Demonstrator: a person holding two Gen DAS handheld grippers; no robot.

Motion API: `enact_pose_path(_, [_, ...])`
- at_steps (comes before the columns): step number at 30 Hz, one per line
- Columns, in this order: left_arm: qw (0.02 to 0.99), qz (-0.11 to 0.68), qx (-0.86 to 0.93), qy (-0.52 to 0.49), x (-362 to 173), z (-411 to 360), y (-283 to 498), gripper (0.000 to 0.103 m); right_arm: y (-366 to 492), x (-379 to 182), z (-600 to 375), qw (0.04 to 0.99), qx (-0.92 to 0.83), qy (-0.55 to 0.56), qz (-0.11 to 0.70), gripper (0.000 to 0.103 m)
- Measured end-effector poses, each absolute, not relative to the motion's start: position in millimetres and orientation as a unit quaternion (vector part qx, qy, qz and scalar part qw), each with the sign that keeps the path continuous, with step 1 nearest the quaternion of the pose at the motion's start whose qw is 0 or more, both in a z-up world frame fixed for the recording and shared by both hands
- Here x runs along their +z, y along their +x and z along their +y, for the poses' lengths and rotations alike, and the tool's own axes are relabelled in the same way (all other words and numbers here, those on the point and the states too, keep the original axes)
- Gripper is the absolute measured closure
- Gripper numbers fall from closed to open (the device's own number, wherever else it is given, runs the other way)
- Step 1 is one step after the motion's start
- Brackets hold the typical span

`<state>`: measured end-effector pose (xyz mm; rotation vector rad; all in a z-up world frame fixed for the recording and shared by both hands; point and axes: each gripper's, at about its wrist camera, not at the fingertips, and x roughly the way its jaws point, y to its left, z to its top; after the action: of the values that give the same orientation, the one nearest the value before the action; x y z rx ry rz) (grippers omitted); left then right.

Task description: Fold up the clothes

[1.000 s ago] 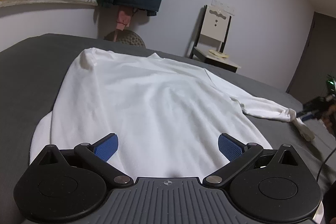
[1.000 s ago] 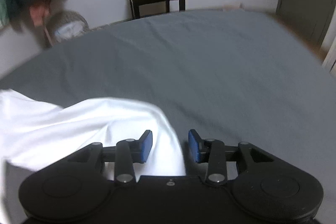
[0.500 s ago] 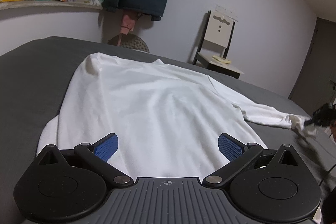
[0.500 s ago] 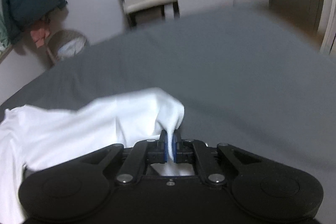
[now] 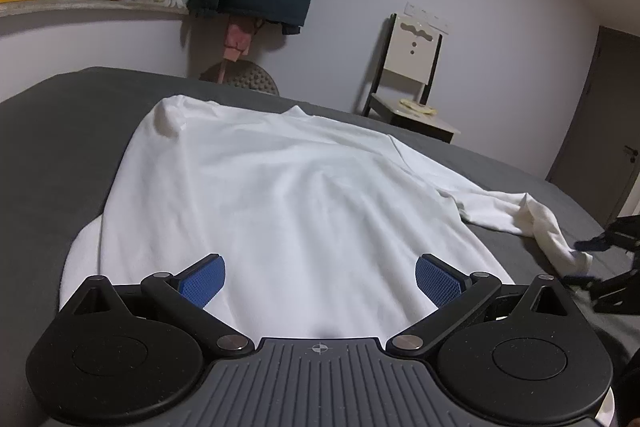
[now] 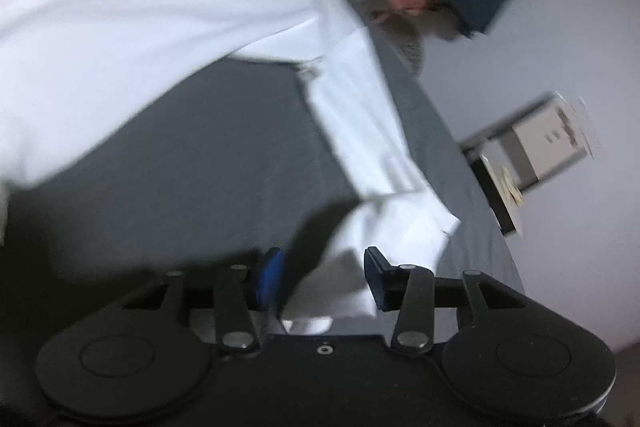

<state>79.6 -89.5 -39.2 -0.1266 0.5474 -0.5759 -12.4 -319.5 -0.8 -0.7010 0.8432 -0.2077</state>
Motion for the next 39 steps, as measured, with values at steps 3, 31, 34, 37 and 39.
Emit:
enact_pose_path(3, [0.92,0.269,-0.28,-0.06,-40,-91,79,0.0,-13,13,-330,0.869,-0.14,-0.284,0.38,0.042])
enact_pose_path(31, [0.92,0.268,-0.28,-0.063,-40,-88,79,0.0,2,4,-393,0.887,-0.235,0.107,0.384,0.069])
enact_pose_path(34, [0.919,0.268,-0.281,-0.062,-40,-88,79,0.0,5,0,-397,0.887,-0.232,0.113,0.382,0.08])
enact_pose_path(37, [0.919,0.268,-0.281,-0.062,-40,-87,80,0.0,3,9,-391,0.895,-0.225,0.085,0.376,0.092])
enact_pose_path(39, [0.92,0.268,-0.28,-0.063,-40,-87,80,0.0,-6,23,-389,0.901,-0.232,0.069,0.359,0.092])
